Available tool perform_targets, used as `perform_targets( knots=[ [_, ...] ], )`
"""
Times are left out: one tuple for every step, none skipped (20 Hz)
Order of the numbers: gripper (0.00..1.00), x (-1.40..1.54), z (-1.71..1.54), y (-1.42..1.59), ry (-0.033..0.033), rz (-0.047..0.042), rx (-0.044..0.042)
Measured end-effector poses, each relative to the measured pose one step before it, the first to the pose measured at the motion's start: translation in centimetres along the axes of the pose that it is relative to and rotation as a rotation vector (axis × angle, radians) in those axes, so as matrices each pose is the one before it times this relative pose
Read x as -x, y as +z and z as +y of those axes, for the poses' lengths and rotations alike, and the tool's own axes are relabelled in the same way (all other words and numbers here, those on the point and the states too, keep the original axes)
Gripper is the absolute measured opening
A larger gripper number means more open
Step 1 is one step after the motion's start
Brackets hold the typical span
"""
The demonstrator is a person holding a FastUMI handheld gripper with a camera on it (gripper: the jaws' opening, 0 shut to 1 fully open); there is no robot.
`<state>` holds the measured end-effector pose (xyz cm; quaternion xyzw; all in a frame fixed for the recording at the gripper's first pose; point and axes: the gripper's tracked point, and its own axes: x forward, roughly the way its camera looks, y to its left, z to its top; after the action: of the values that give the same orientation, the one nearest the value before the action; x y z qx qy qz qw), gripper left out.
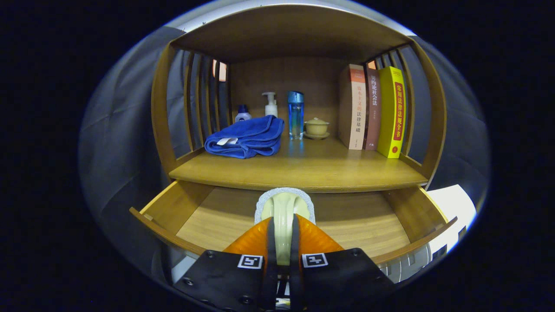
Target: Pull open the drawer, take out the items inside it, and place them on the countertop above the cabinet.
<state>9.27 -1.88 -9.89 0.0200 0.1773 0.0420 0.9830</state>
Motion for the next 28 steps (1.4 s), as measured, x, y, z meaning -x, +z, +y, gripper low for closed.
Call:
perform_targets(
  knots=[
    [0.2, 0.364, -0.103, 0.358, -0.00357, -0.026, -0.02097],
    [0.19, 0.262, -0.055, 0.875, -0.0016, -0.04139, -0.01574],
    [0.2, 0.399, -0.422, 1.234, -0.00966, -0.04537, -0.00332],
    [0.2, 0.412, -0.307, 1.507, -0.00764, -0.05, 0.00112],
    [0.19, 0.359, -0.201, 1.629, -0.00815, -0.04714, 0.00553],
    [0.19, 0.114, -0.225, 1.358, -0.00413, -0.03286, 0.00745],
    [0.19, 0.09, -0.053, 1.152, -0.0017, -0.01442, 0.00787],
    [0.19, -0.155, -0.035, 0.969, 0.00129, -0.00418, 0.00471],
    [0.19, -0.702, 0.031, 1.002, 0.00068, -0.00091, 0.00361],
    [0.19, -0.713, -0.059, 0.685, -0.00482, 0.01075, 0.00367],
    [0.19, -0.803, 0.018, 0.731, 0.00143, 0.0206, -0.00014],
    [0.19, -1.033, 0.431, 0.457, 0.01237, 0.02127, -0.00521],
    [0.19, -0.986, 0.283, 0.378, 0.00882, 0.02104, -0.00785],
    [0.19, -1.049, -0.061, 0.347, 0.00105, 0.02178, -0.00417],
    [0.19, -1.068, -0.018, 0.237, -0.00328, 0.01888, -0.00255],
    [0.2, -1.119, 0.058, 0.401, -0.00191, 0.01154, -0.00122],
    [0.19, -1.198, -0.003, 0.154, -0.00543, 0.01457, 0.00545],
    [0.19, -1.034, -0.053, -0.123, -0.00681, 0.01984, 0.00513],
    [0.19, -1.096, -0.083, -0.309, -0.00673, 0.02111, -0.00101],
    [0.2, -1.193, -0.203, -0.552, -0.01221, 0.0255, -0.00401],
    [0.2, -1.169, -0.332, -0.655, -0.0104, 0.03079, 0.00155],
    [0.19, -1.165, -0.489, -0.771, -0.0169, 0.03112, 0.0102],
    [0.19, -1.105, -0.321, -1.005, -0.01329, 0.03565, 0.0176],
    [0.2, -0.869, -0.274, -1.217, -0.0109, 0.03822, 0.01829],
    [0.2, -0.83, -0.029, -0.731, 0.00207, 0.03218, 0.01292],
    [0.2, -0.518, -0.01, 0.738, -0.00799, -0.01211, 0.00923],
    [0.2, -0.362, -0.192, 0.146, -0.01478, 0.00829, 0.01997],
    [0.2, -0.353, 0.182, -0.097, 0.00027, 0.01127, 0.01631]
  ],
)
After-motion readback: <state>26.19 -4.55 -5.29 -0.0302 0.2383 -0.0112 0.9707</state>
